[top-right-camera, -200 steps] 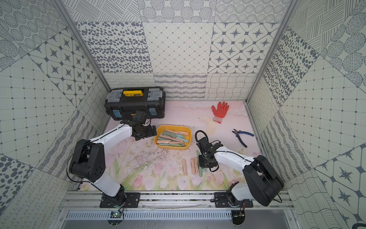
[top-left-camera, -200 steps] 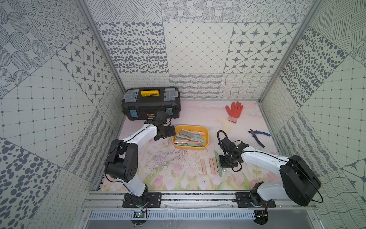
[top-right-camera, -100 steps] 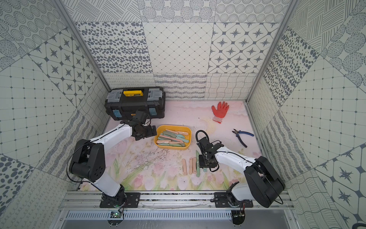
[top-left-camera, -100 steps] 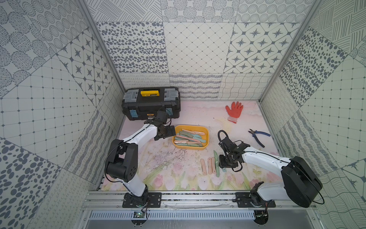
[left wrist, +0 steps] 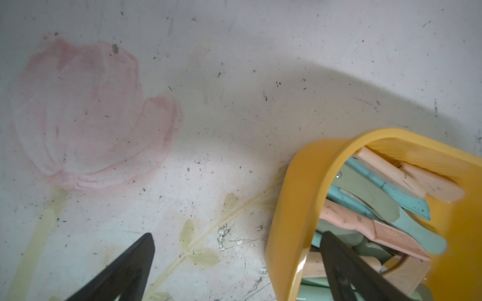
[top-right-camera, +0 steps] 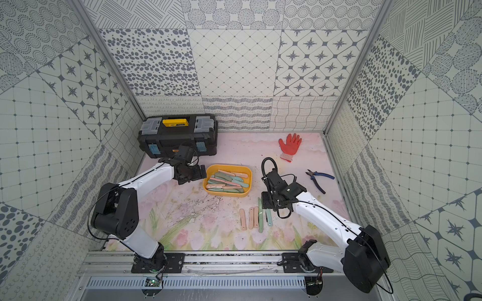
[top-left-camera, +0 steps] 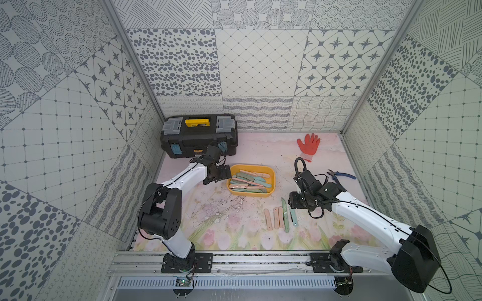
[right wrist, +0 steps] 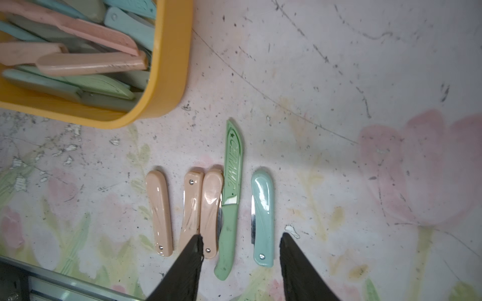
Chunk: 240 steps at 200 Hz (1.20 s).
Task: Take the fruit knife out of the storage box
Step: Place the fruit knife at the center of the board, then pick up the fruit knife from the storage box.
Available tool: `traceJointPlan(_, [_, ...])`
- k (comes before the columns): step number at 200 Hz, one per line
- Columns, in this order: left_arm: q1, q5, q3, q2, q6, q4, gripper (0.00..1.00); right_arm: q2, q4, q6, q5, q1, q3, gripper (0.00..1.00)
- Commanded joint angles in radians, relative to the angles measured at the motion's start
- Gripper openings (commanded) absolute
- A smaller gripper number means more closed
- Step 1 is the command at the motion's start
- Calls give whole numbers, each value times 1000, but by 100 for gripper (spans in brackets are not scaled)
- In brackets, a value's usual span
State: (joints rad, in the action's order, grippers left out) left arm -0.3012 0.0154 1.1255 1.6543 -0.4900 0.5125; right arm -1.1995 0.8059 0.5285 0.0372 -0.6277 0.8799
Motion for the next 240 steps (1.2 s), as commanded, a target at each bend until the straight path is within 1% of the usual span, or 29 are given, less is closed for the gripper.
traceJointPlan(1, [-3,-12,6,-13,-5,8,99,-23,-69,-116,25,0,83,51])
traceJointPlan(30, [-1,-9,7,-11,-4,8,99,-114,-152,-275,15,2,204,53])
traceJointPlan(48, [-3,-11,7,-12,-3,9,99,-199,-190,-356,-26,2,287,56])
traceJointPlan(94, [-3,-2,2,-10,-5,4,99,-422,-223,-508,-141,2,492,58])
traceJointPlan(112, [-4,0,2,-10,-5,3,99,-513,-195,-553,-170,2,581,59])
traceJointPlan(143, [-5,-2,2,-10,-4,5,99,-674,-106,-612,-232,2,735,59])
traceJointPlan(160, [-4,-3,4,-11,-4,4,99,-748,-68,-630,-243,0,806,58])
traceJointPlan(194, [-5,-4,3,-9,-4,4,99,-846,-42,-656,-244,-4,902,58])
traceJointPlan(240, [-3,-3,3,-10,-5,4,99,-964,16,-652,-242,-19,1021,57])
